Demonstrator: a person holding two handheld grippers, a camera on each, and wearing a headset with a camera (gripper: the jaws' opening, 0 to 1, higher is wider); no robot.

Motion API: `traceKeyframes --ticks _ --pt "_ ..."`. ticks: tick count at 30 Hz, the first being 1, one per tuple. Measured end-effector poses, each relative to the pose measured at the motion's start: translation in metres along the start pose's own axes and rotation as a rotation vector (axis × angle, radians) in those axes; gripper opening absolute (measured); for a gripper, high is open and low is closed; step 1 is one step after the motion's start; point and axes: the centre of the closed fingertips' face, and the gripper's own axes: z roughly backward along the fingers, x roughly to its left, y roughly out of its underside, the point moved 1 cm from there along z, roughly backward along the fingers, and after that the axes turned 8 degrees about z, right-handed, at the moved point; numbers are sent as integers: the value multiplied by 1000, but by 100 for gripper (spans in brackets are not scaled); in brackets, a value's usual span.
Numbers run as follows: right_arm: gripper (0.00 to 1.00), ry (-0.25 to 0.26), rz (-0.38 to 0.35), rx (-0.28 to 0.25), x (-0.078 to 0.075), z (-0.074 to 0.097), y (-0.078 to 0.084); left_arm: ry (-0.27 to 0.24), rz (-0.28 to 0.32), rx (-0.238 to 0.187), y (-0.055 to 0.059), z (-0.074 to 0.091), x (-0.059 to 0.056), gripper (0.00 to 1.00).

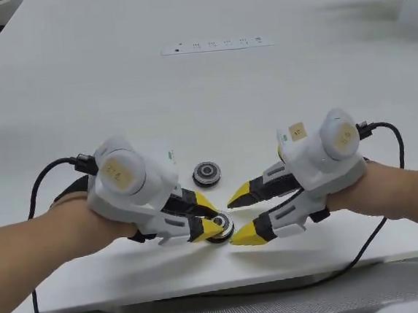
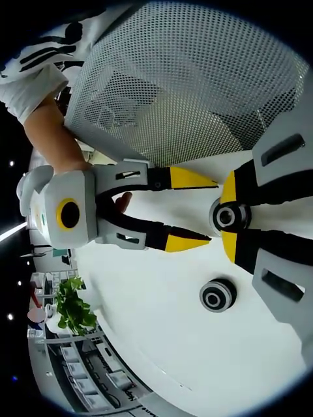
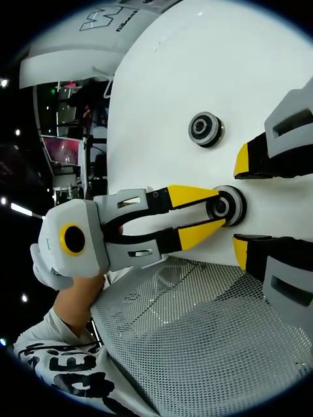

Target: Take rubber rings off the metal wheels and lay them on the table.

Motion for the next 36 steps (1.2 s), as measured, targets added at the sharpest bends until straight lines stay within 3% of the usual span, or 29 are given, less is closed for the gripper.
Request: traceKeyframes --ticks 15,36 --pt "24 19 -48 -8 0 -9 3 -7 1 0 0 1 -1 8" --pt "15 13 -59 -20 0 -3 7 -9 5 -4 0 1 -1 8"
